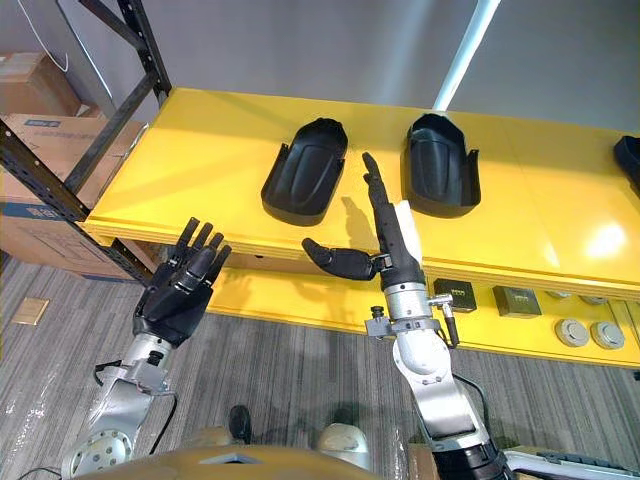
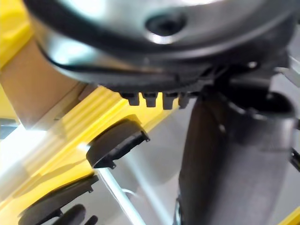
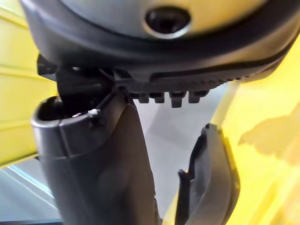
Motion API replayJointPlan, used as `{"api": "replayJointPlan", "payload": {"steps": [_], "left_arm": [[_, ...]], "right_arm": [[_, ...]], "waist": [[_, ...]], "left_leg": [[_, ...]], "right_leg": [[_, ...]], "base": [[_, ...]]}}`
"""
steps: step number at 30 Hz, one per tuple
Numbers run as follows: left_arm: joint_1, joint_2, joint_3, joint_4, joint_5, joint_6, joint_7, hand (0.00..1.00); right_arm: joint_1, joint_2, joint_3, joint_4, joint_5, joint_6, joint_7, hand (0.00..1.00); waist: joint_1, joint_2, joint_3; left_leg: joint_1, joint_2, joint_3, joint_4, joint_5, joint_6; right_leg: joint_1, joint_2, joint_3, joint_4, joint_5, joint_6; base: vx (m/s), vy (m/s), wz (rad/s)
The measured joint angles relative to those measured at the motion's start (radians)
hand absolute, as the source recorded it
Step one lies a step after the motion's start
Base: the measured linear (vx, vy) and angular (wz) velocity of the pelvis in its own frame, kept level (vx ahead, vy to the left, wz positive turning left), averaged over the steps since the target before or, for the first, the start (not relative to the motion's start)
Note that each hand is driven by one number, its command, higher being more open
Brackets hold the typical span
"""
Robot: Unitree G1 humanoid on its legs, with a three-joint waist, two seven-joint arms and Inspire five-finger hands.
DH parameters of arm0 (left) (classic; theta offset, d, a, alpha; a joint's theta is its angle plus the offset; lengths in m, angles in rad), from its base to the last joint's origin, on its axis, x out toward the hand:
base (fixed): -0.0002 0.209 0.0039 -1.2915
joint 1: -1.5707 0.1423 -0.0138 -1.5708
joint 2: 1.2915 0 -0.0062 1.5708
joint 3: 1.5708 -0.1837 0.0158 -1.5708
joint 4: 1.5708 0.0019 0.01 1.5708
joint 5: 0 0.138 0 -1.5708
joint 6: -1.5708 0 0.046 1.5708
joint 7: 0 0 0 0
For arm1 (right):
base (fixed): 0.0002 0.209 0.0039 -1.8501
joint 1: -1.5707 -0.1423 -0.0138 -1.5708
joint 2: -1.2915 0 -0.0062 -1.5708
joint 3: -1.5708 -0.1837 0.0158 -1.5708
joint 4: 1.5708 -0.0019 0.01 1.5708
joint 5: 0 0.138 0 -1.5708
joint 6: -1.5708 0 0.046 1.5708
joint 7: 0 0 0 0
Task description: Walk over and take three plastic housings, then place them on the shelf
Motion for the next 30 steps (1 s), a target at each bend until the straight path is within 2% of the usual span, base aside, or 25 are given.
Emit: {"api": "replayJointPlan", "payload": {"steps": [3,8,14,19,25,30], "left_arm": [[0.000,0.000,-0.007,0.001,0.000,0.000,0.002,1.00],[-0.001,0.000,-0.023,0.002,0.000,0.000,0.001,1.00],[-0.006,0.000,-0.023,0.016,0.000,-0.001,-0.001,1.00],[-0.038,0.000,-0.032,0.053,0.000,-0.002,-0.003,1.00],[-0.038,-0.004,-0.032,0.058,0.000,-0.011,-0.003,1.00],[-0.046,-0.021,-0.033,0.062,-0.001,-0.029,-0.005,1.00]], "right_arm": [[-0.060,0.020,0.015,0.109,-0.019,0.020,-0.045,1.00],[-0.130,0.032,0.032,0.196,-0.020,0.046,-0.064,1.00],[-0.194,0.032,0.063,0.262,-0.020,0.051,-0.068,1.00],[-0.238,0.034,0.076,0.318,-0.021,0.051,-0.107,1.00],[-0.320,0.068,0.093,0.366,-0.029,0.053,-0.157,1.00],[-0.392,0.086,0.096,0.452,-0.063,0.131,-0.213,1.00]], "waist": [[0.000,0.002,0.001],[0.004,0.010,0.005],[0.007,0.011,0.005],[0.023,0.018,0.009],[0.023,0.040,0.025],[0.027,0.042,0.043]], "left_leg": [[0.006,0.000,0.001,-0.019,0.011,-0.003],[0.006,0.000,-0.007,-0.021,0.020,0.000],[0.003,-0.001,-0.023,-0.021,0.028,0.001],[-0.003,-0.001,-0.039,-0.021,0.034,0.001],[-0.007,0.000,-0.045,-0.022,0.037,0.000],[-0.029,0.000,-0.051,-0.021,0.046,0.001]], "right_leg": [[-0.001,0.002,-0.002,0.000,-0.001,-0.001],[-0.001,0.004,-0.005,0.001,-0.001,-0.001],[0.003,0.003,-0.016,0.001,-0.001,-0.001],[0.005,0.003,-0.031,0.003,-0.002,-0.004],[0.000,0.003,-0.036,0.009,-0.003,-0.005],[-0.016,0.003,-0.044,0.010,-0.002,-0.006]], "base": [[-0.01,0.002,0.01],[0.00,0.000,0.00],[0.00,-0.003,0.05],[-0.02,-0.003,0.09],[-0.01,0.001,0.01],[-0.01,0.003,0.05]]}}
